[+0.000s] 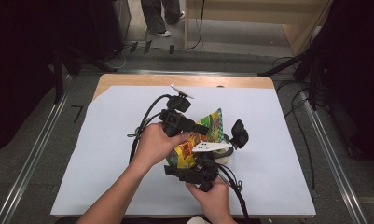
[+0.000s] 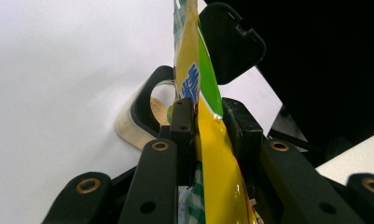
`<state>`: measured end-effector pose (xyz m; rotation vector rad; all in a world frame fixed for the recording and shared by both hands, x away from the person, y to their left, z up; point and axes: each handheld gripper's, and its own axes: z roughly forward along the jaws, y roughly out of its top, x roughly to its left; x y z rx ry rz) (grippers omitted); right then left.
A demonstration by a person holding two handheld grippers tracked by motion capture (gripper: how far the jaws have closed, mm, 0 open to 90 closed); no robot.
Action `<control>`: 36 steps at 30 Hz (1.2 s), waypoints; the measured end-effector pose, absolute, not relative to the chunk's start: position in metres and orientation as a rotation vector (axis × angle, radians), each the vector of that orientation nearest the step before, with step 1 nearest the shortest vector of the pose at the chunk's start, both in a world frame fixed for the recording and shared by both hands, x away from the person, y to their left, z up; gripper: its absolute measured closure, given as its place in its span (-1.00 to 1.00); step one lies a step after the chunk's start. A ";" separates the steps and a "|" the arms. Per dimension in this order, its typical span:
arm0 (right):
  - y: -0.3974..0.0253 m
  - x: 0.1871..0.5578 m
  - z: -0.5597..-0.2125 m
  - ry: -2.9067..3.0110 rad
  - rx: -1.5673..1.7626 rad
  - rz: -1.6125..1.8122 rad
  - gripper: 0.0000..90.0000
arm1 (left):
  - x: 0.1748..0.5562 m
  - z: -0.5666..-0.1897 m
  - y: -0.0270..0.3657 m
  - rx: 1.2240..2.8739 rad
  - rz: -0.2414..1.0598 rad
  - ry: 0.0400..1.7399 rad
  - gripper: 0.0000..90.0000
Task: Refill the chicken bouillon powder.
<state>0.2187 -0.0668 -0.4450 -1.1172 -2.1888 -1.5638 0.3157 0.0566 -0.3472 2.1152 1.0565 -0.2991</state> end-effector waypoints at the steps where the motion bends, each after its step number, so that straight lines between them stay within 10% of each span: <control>1: -0.067 0.220 -0.446 -2.185 -1.115 -1.559 0.50 | 0.313 -0.345 0.055 2.118 -0.273 1.053 0.69; 36: -0.064 0.213 -0.451 -2.153 -1.116 -1.616 0.50 | 0.306 -0.344 0.053 2.129 -0.267 1.034 0.69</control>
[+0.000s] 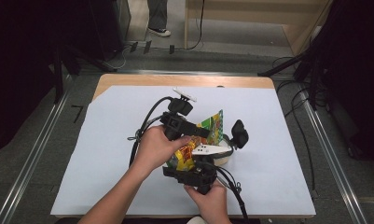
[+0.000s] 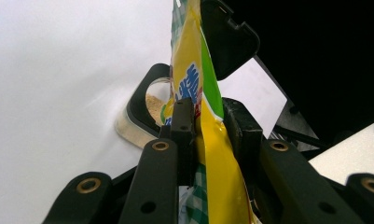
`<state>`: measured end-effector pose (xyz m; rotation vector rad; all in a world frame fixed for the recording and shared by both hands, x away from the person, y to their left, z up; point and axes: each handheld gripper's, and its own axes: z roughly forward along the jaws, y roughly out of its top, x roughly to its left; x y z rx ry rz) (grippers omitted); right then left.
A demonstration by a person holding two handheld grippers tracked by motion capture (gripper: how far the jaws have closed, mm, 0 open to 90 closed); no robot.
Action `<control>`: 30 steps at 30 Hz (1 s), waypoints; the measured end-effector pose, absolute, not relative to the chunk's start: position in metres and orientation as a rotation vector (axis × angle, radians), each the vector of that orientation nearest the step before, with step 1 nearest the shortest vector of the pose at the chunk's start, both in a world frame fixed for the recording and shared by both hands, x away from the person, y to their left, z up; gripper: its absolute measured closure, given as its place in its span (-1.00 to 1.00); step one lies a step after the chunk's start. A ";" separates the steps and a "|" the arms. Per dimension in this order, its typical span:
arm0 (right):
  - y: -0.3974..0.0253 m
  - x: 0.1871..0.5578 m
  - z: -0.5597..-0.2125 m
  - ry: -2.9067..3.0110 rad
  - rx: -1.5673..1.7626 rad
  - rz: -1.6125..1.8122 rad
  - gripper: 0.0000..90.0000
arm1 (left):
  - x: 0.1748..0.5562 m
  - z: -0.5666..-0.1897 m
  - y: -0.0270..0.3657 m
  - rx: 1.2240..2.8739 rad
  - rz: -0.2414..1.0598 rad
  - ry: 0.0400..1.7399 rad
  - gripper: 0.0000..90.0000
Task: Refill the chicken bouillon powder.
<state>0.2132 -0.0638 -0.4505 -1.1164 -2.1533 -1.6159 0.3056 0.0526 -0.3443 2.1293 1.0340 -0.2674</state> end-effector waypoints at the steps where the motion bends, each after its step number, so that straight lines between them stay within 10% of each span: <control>1: -0.064 0.213 -0.451 -2.153 -1.116 -1.616 0.50 | 0.306 -0.344 0.053 2.128 -0.269 1.034 0.69; 30: -0.065 0.215 -0.450 -2.180 -1.118 -1.591 0.50 | 0.308 -0.348 0.055 2.117 -0.291 1.034 0.68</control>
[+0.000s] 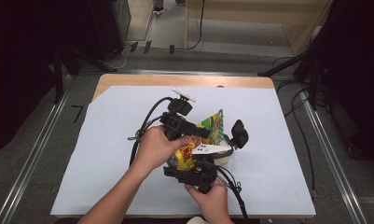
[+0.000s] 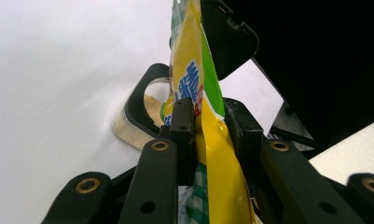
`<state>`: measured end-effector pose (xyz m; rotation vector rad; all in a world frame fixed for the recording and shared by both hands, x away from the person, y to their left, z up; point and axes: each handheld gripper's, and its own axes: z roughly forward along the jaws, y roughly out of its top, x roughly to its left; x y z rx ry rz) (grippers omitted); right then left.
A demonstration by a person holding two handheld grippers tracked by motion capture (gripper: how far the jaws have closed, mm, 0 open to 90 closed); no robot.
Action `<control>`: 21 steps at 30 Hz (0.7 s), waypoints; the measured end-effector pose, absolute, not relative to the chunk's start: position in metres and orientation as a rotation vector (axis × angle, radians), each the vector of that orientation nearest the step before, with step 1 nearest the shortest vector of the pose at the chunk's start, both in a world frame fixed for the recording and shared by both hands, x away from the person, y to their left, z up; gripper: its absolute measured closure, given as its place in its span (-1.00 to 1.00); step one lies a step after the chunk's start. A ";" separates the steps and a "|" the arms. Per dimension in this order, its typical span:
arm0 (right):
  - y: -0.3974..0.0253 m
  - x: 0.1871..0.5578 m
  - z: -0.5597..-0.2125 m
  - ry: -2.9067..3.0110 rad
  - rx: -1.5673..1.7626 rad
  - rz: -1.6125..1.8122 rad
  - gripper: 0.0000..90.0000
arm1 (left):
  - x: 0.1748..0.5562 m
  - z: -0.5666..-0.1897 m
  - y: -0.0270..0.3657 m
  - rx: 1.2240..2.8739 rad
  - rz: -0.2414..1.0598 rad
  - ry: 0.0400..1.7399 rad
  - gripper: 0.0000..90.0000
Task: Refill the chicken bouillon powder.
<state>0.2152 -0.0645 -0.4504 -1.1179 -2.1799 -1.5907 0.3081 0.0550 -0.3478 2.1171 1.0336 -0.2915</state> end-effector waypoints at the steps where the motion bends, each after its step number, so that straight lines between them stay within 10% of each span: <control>1: -0.064 0.215 -0.450 -2.181 -1.117 -1.590 0.50 | 0.308 -0.348 0.055 2.116 -0.291 1.034 0.68; 21: -0.064 0.216 -0.443 -2.200 -1.081 -1.585 0.50 | 0.308 -0.343 0.060 2.103 -0.279 1.053 0.65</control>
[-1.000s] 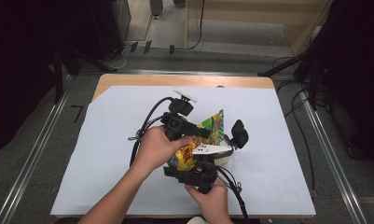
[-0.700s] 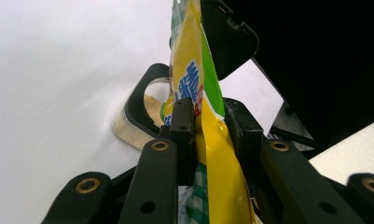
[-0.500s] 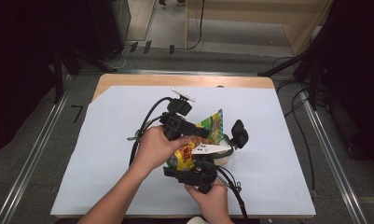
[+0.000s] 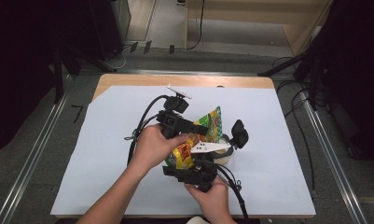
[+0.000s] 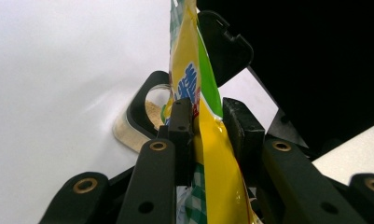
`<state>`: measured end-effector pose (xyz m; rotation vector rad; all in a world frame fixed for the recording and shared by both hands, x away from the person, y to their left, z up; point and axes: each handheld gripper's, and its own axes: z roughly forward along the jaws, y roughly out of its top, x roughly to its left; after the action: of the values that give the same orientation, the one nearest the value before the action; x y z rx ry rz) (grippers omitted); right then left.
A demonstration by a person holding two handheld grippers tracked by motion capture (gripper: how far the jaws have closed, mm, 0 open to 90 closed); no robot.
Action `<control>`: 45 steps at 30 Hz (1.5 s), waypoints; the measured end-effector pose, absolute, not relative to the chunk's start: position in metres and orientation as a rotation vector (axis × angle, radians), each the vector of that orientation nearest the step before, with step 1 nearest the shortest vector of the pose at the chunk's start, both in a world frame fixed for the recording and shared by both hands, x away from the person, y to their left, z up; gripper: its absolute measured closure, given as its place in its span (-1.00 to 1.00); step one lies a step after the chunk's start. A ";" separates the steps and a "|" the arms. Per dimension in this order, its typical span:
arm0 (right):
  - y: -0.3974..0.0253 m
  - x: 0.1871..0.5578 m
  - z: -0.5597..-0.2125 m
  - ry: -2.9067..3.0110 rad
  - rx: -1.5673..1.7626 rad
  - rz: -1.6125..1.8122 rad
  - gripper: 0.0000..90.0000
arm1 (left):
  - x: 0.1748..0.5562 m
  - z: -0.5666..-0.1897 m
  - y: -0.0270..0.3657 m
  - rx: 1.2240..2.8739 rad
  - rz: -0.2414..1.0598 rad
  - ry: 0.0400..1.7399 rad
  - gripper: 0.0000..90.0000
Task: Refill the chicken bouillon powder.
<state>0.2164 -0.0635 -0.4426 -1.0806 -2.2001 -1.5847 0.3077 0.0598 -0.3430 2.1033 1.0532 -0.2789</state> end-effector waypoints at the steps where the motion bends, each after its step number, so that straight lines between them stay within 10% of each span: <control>1: -0.063 0.217 -0.445 -2.172 -1.086 -1.573 0.49 | 0.309 -0.347 0.058 2.117 -0.282 1.057 0.65; 45: -0.060 0.215 -0.441 -2.343 -1.095 -1.551 0.47 | 0.320 -0.352 0.068 2.066 -0.342 1.106 0.69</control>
<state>0.2151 -0.0596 -0.4412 -1.0950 -2.3428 -1.5505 0.3198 0.0679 -0.3515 2.0665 1.1057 -0.3424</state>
